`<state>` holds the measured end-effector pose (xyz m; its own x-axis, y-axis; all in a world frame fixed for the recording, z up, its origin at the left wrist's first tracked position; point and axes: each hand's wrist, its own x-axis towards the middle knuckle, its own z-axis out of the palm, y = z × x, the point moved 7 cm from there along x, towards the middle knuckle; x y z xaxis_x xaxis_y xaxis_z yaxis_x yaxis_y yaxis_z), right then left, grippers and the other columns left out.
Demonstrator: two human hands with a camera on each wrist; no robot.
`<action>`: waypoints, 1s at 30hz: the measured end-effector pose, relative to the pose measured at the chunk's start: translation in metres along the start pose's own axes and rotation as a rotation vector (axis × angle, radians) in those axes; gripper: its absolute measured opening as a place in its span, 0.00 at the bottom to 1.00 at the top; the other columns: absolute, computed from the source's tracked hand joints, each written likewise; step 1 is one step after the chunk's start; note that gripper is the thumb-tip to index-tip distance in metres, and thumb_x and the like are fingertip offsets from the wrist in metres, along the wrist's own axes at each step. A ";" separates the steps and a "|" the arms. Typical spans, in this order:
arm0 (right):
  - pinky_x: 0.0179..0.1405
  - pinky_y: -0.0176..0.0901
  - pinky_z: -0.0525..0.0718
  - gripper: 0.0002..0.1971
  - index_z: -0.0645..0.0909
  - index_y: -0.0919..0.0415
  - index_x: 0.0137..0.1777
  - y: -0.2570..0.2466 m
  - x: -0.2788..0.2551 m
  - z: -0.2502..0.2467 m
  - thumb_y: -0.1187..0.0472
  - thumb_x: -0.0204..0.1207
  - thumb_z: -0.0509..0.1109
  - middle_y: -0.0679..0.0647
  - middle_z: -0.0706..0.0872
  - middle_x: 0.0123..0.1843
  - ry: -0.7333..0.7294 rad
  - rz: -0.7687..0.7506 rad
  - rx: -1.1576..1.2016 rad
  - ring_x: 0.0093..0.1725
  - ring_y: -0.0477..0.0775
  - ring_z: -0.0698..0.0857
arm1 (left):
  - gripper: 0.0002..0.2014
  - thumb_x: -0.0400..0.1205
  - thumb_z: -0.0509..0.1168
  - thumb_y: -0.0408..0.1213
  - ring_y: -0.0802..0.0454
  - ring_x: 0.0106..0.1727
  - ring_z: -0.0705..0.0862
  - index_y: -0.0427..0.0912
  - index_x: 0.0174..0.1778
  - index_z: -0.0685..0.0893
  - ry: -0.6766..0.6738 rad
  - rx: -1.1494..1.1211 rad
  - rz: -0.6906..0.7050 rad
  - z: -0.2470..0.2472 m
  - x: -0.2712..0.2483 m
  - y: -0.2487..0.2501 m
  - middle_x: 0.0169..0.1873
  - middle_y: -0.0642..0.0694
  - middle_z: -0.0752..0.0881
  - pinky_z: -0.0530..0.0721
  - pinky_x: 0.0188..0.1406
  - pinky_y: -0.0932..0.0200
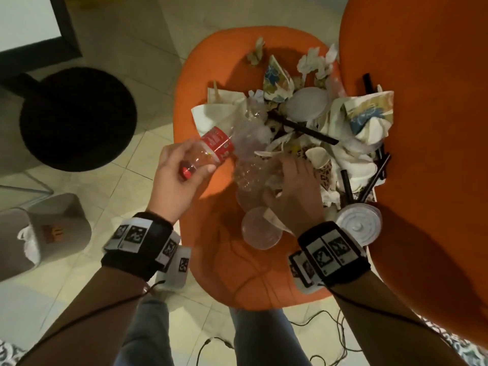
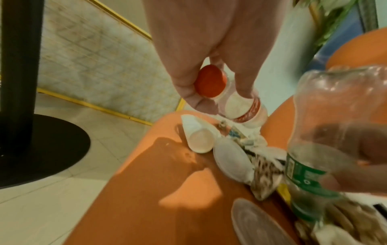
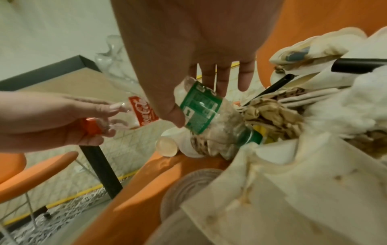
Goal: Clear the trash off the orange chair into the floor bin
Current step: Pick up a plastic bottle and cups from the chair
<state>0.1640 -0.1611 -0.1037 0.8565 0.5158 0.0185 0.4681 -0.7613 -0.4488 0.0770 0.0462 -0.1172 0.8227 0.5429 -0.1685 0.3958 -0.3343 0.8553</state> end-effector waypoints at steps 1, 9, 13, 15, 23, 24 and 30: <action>0.54 0.62 0.80 0.28 0.78 0.63 0.62 -0.003 0.000 -0.004 0.48 0.64 0.64 0.60 0.83 0.56 0.035 0.022 0.023 0.56 0.64 0.81 | 0.29 0.74 0.74 0.40 0.55 0.61 0.76 0.46 0.71 0.76 0.025 0.001 0.021 -0.011 -0.003 0.001 0.62 0.48 0.75 0.73 0.57 0.81; 0.51 0.49 0.81 0.32 0.72 0.58 0.66 -0.112 0.004 0.010 0.50 0.61 0.74 0.58 0.77 0.58 0.069 -0.027 0.281 0.57 0.55 0.77 | 0.20 0.72 0.76 0.38 0.68 0.32 0.75 0.49 0.60 0.81 0.166 -0.113 -0.010 -0.113 -0.033 -0.024 0.49 0.53 0.80 0.74 0.39 0.77; 0.57 0.52 0.80 0.34 0.68 0.52 0.69 -0.204 0.008 0.061 0.48 0.62 0.72 0.55 0.76 0.62 -0.128 -0.091 0.374 0.60 0.51 0.75 | 0.19 0.72 0.76 0.36 0.68 0.29 0.74 0.50 0.58 0.82 0.311 -0.094 -0.137 -0.191 -0.063 -0.069 0.39 0.59 0.75 0.72 0.35 0.81; 0.58 0.30 0.76 0.35 0.70 0.53 0.71 -0.254 0.006 0.097 0.54 0.63 0.76 0.53 0.75 0.62 -0.253 -0.119 0.421 0.55 0.38 0.71 | 0.20 0.72 0.76 0.37 0.68 0.35 0.76 0.50 0.59 0.82 0.408 -0.076 -0.200 -0.238 -0.083 -0.101 0.45 0.57 0.79 0.73 0.41 0.80; 0.49 0.38 0.80 0.36 0.64 0.56 0.75 -0.442 -0.030 0.283 0.56 0.69 0.77 0.44 0.81 0.51 -0.686 -0.049 0.427 0.50 0.45 0.81 | 0.21 0.73 0.74 0.39 0.49 0.48 0.83 0.42 0.61 0.80 0.630 -0.009 -0.670 -0.400 -0.167 -0.271 0.51 0.44 0.86 0.75 0.46 0.66; 0.48 0.38 0.80 0.38 0.63 0.56 0.76 -0.460 -0.034 0.307 0.55 0.69 0.77 0.45 0.83 0.50 -0.712 -0.037 0.418 0.50 0.45 0.83 | 0.21 0.73 0.74 0.39 0.45 0.50 0.84 0.41 0.61 0.80 0.633 0.010 -0.709 -0.413 -0.172 -0.290 0.52 0.42 0.87 0.75 0.47 0.64; 0.51 0.38 0.77 0.43 0.60 0.56 0.79 -0.540 -0.043 0.387 0.56 0.67 0.79 0.54 0.82 0.65 -0.786 -0.085 0.364 0.60 0.55 0.83 | 0.32 0.74 0.73 0.40 0.38 0.62 0.81 0.38 0.72 0.71 0.482 0.069 -0.817 -0.458 -0.155 -0.365 0.58 0.35 0.84 0.77 0.58 0.55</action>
<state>-0.2100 0.3797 -0.2081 0.3604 0.7891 -0.4974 0.3103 -0.6043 -0.7339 -0.3820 0.4372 -0.1786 0.0305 0.8830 -0.4684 0.8101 0.2527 0.5290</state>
